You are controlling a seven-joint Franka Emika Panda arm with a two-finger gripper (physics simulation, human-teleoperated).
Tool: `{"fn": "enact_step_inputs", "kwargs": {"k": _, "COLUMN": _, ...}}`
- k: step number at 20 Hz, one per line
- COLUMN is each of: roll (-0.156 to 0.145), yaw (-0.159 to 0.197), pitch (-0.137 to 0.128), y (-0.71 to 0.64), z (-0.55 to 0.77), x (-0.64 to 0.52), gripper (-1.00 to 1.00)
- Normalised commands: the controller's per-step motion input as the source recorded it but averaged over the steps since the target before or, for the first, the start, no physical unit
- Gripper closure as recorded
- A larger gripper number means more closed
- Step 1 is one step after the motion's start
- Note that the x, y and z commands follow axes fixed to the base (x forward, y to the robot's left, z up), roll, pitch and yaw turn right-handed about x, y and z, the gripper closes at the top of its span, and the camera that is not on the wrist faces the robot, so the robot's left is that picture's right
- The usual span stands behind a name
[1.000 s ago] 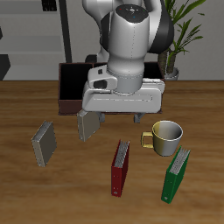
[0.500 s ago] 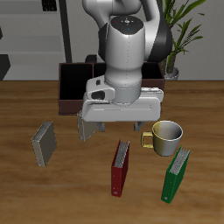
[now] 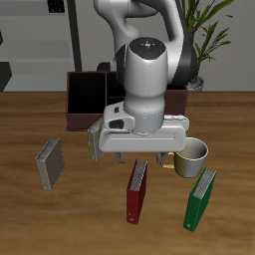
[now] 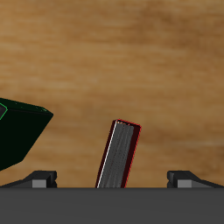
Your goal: Place the red book into the back desk caddy's right compartment
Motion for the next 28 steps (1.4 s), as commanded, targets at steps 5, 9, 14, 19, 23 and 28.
{"fn": "enact_step_inputs", "kwargs": {"k": 5, "roll": 0.001, "yaw": -0.042, "pitch": 0.002, "y": 0.00, "z": -0.24, "x": -0.02, "gripper": -1.00}}
{"fn": "enact_step_inputs", "kwargs": {"k": 9, "roll": 0.002, "yaw": -0.013, "pitch": 0.014, "y": -0.02, "z": -0.22, "x": -0.05, "gripper": -1.00}}
{"fn": "enact_step_inputs", "kwargs": {"k": 14, "roll": -0.018, "yaw": -0.026, "pitch": 0.026, "y": -0.09, "z": -0.26, "x": -0.05, "gripper": -1.00}}
{"fn": "enact_step_inputs", "kwargs": {"k": 19, "roll": -0.021, "yaw": -0.021, "pitch": 0.045, "y": -0.14, "z": -0.29, "x": -0.04, "gripper": -1.00}}
{"fn": "enact_step_inputs", "kwargs": {"k": 23, "roll": -0.003, "yaw": -0.008, "pitch": 0.037, "y": -0.01, "z": -0.25, "x": -0.04, "gripper": -1.00}}
{"fn": "enact_step_inputs", "kwargs": {"k": 28, "roll": -0.002, "yaw": -0.002, "pitch": 0.053, "y": 0.08, "z": -0.34, "x": 0.01, "gripper": 1.00}}
